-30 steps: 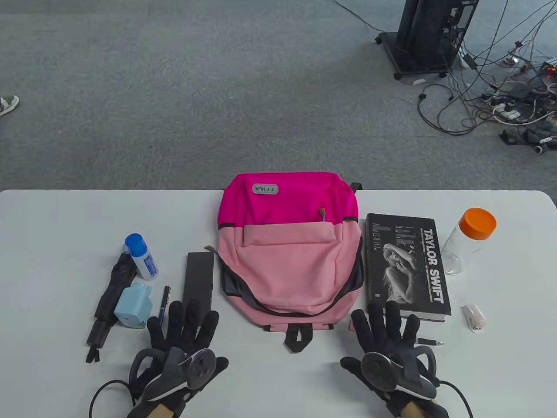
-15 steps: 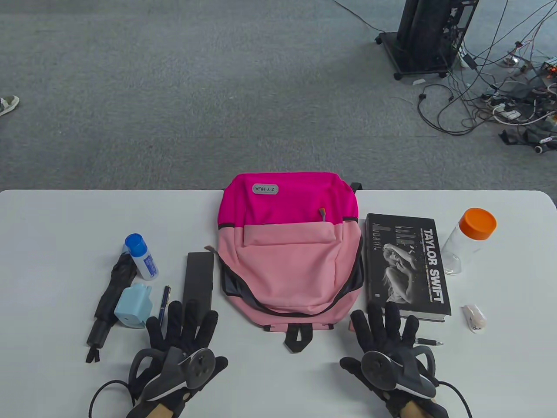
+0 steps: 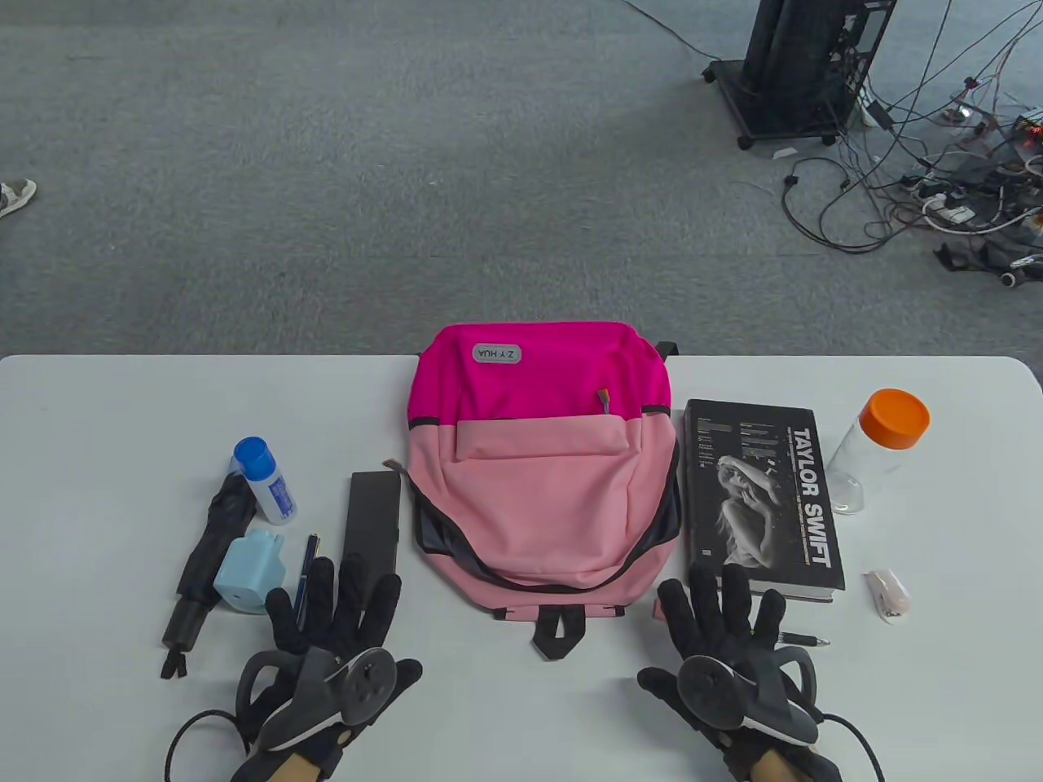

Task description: Pack school bag

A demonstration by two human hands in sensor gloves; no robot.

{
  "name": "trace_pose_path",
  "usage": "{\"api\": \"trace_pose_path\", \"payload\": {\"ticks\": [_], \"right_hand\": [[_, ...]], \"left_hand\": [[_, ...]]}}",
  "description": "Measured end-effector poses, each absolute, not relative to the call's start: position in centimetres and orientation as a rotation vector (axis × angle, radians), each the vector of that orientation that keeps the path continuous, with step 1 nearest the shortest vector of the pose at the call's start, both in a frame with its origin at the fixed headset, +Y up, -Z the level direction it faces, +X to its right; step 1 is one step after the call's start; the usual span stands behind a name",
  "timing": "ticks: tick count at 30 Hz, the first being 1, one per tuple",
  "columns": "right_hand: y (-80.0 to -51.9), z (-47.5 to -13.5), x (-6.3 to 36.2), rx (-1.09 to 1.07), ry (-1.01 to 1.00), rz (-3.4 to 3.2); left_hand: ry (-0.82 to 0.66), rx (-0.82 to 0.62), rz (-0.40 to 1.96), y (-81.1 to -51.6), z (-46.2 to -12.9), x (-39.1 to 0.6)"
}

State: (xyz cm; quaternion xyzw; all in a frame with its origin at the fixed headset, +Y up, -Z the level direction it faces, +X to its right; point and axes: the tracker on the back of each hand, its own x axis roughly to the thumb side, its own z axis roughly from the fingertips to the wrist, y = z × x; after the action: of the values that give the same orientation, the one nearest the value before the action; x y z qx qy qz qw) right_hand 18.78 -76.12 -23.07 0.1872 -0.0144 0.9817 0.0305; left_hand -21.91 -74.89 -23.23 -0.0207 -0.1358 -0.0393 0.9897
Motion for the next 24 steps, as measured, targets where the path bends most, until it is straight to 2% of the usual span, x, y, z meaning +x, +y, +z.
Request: {"api": "trace_pose_path", "payload": {"ticks": [3, 7, 9, 11, 12, 14, 17, 20, 22, 24], "right_hand": [[-76.0, -23.0, 18.9, 0.575, -0.056, 3.019], [-75.8, -23.0, 19.1, 0.566, -0.07, 3.004], [-75.6, -22.9, 19.2, 0.563, -0.084, 3.001], [-75.3, -22.7, 19.3, 0.557, -0.113, 2.988], [-75.2, -22.7, 19.3, 0.554, -0.118, 2.986], [-75.2, -22.7, 19.3, 0.55, -0.115, 2.986], [-75.3, -22.7, 19.3, 0.549, -0.11, 2.985], [-75.2, -22.6, 19.4, 0.54, -0.107, 2.95], [-75.2, -22.6, 19.5, 0.539, -0.118, 2.948], [-75.2, -22.6, 19.5, 0.541, -0.117, 2.951]], "left_hand": [[-0.229, 0.015, -0.035, -73.0, -23.7, -22.3], [-0.179, 0.091, 0.079, -67.3, -25.5, -22.2], [-0.153, 0.079, 0.048, -65.1, -27.0, -21.9], [-0.124, 0.014, 0.046, -64.2, -29.6, -21.5], [-0.107, -0.024, 0.044, -64.5, -30.6, -21.4], [0.011, -0.203, -0.015, -66.4, -32.8, -21.1], [0.144, -0.372, -0.126, -69.9, -34.3, -20.6], [0.214, -0.399, -0.099, -72.8, -34.8, -20.4], [0.271, -0.433, -0.174, -74.4, -34.9, -20.3], [0.299, -0.408, -0.255, -75.3, -35.0, -20.1]]}}
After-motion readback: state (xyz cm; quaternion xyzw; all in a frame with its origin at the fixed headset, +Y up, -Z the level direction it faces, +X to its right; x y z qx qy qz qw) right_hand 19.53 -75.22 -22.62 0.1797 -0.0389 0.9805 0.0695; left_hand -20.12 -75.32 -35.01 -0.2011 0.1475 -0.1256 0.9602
